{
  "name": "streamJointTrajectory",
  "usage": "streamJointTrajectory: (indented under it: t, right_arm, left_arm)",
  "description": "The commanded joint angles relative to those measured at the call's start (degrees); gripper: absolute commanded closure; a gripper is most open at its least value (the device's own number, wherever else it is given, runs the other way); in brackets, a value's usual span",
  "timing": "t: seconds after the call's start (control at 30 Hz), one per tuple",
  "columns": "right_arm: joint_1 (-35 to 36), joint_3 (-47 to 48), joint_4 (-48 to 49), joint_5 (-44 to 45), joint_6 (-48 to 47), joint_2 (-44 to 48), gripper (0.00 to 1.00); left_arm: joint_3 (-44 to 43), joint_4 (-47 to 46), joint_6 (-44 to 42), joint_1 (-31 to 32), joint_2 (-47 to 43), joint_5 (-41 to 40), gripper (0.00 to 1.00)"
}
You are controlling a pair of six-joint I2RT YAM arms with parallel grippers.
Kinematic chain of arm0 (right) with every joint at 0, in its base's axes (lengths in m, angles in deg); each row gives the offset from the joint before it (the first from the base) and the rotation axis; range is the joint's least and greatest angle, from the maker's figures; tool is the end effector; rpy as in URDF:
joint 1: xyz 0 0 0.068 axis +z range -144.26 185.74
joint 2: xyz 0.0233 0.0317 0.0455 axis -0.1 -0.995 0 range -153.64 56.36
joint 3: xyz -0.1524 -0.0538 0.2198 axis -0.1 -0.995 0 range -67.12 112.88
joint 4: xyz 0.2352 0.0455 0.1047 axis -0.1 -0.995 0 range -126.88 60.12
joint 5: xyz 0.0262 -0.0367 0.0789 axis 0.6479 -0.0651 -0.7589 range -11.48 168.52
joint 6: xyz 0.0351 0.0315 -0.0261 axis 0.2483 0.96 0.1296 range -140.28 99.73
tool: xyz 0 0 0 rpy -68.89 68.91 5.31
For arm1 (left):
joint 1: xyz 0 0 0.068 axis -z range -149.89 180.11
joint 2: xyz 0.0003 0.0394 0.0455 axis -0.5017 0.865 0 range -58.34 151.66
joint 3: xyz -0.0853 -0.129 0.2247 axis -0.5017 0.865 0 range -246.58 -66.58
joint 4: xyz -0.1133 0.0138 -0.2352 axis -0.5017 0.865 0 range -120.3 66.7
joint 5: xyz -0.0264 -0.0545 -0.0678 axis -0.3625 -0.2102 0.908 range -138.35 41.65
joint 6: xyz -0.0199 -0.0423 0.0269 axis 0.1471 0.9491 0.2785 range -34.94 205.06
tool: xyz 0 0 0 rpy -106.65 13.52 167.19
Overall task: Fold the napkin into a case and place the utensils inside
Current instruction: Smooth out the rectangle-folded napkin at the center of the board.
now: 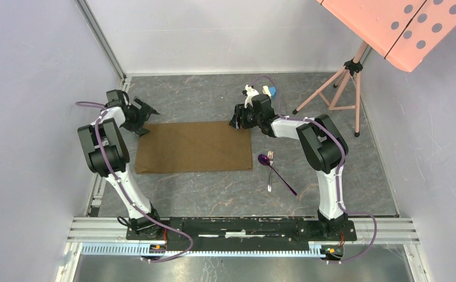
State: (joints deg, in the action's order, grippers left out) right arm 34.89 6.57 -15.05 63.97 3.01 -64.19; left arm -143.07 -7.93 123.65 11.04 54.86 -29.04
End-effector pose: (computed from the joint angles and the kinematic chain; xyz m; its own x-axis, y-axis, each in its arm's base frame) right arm 0.3951 0.2306 0.1457 -0.6855 0.0558 -0.7260 -0.4208 0.7833 0.4575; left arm 0.3928 0.1234 0.1654 -0.5416 -0.8101 -0.2246 -0.6213 0.5657 -0.5421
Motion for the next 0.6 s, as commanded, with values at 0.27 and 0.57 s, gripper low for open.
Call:
streamJointTrajectory:
  t: [0.27,0.57]
  right_arm:
    - [-2.41,1.17,-2.43,6.66,-3.24,0.14,0.4]
    - [1.27,2.85,-2.38,2.55,-0.95,6.27,0.39]
  left_arm:
    - [-1.12,3.66,-0.28,-1.15,-2.84,-4.79,0.0]
    - [-7.66,4.61,-0.44,-0.47,-1.12,2.45,0.0]
